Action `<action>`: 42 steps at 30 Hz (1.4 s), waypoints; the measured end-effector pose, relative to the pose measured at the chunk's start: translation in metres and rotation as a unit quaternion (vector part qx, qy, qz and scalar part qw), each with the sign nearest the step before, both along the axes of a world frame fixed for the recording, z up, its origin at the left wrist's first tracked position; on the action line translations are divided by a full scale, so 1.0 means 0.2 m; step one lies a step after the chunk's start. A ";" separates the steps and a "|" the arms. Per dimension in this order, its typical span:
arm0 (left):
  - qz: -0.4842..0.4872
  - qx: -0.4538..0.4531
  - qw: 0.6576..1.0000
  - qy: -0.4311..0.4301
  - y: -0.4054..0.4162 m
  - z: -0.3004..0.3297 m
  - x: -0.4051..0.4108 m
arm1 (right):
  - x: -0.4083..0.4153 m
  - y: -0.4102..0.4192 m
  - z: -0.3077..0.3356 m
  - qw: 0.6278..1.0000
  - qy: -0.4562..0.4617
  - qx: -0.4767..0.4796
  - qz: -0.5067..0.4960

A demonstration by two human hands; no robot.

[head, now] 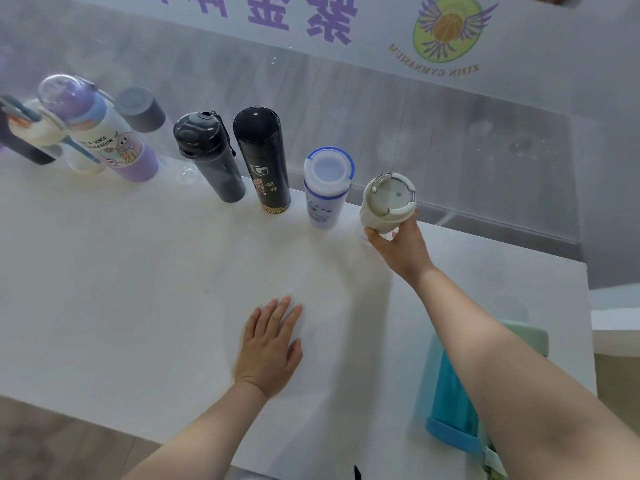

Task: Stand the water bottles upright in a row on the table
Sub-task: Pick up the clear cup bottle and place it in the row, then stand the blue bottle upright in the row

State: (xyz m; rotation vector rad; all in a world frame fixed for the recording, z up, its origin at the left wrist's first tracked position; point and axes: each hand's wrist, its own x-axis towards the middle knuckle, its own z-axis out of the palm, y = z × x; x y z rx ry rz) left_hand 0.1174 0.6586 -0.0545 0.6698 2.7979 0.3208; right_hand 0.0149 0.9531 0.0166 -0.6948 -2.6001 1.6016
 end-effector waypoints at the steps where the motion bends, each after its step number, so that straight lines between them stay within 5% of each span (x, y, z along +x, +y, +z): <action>1: 0.000 -0.001 1.000 0.000 0.00 0.00 0.00 | 0.00 0.00 0.00 1.000 -0.004 0.003 0.002; 10: 0.005 -0.005 1.000 -0.009 0.00 0.02 0.00 | 0.21 0.05 0.06 0.996 -0.076 0.046 0.015; 21: 0.034 -0.006 0.999 0.006 0.08 0.00 0.11 | 0.96 0.12 0.16 0.976 -0.079 0.179 0.095; 30: 0.033 -0.012 0.999 0.026 0.09 -0.01 0.13 | 1.26 0.26 0.09 0.863 -0.108 0.383 0.310; 36: 0.038 -0.013 0.999 0.032 0.09 -0.01 0.13 | 1.27 0.32 0.18 0.786 -0.181 0.408 0.427; 42: 0.040 -0.005 0.999 0.032 0.09 -0.01 0.13 | 1.29 0.32 0.13 0.764 -0.156 0.449 0.437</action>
